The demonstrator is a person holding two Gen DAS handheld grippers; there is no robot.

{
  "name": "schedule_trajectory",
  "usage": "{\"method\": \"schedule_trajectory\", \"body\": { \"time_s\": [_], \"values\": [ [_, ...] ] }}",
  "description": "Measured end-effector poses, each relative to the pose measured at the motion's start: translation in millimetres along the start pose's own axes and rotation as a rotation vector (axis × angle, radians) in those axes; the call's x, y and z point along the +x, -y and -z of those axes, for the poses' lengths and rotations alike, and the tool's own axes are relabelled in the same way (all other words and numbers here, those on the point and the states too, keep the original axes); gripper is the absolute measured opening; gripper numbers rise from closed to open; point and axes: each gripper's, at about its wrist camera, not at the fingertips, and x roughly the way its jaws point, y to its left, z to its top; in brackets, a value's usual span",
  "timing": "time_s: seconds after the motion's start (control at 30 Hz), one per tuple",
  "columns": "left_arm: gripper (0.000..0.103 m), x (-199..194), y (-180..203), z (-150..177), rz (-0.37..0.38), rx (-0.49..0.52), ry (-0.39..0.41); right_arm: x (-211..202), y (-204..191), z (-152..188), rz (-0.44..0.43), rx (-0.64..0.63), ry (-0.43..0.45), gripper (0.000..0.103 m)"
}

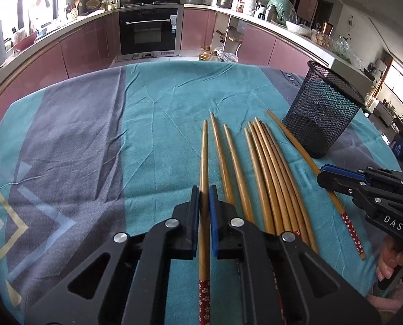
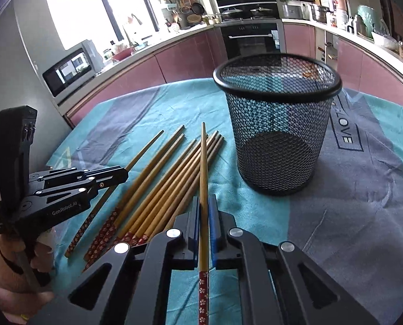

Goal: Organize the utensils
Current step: 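Grasp one chopstick with the right gripper while the left gripper grasps another, then lift the chopsticks upright with both grippers and carry them over the mesh cup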

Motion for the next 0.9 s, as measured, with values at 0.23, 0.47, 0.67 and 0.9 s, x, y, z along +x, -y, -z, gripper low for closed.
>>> {"method": "schedule_trajectory", "body": {
  "time_s": [0.23,0.47,0.67,0.9],
  "values": [
    [0.008,-42,-6,-9,0.089,0.0,0.055,-30,-1,-5,-0.058,-0.016,0.076,0.005],
    [0.008,-89,0,-23,0.212,0.002,0.118,-66,1,-16,-0.096,-0.031,0.179,0.005],
    [0.008,-123,8,-33,0.29,0.01,0.179,-89,3,-27,-0.111,-0.04,0.255,0.005],
    [0.008,-144,23,-58,0.339,0.017,0.269,-114,10,-48,-0.118,-0.056,0.338,0.005]
  ]
}}
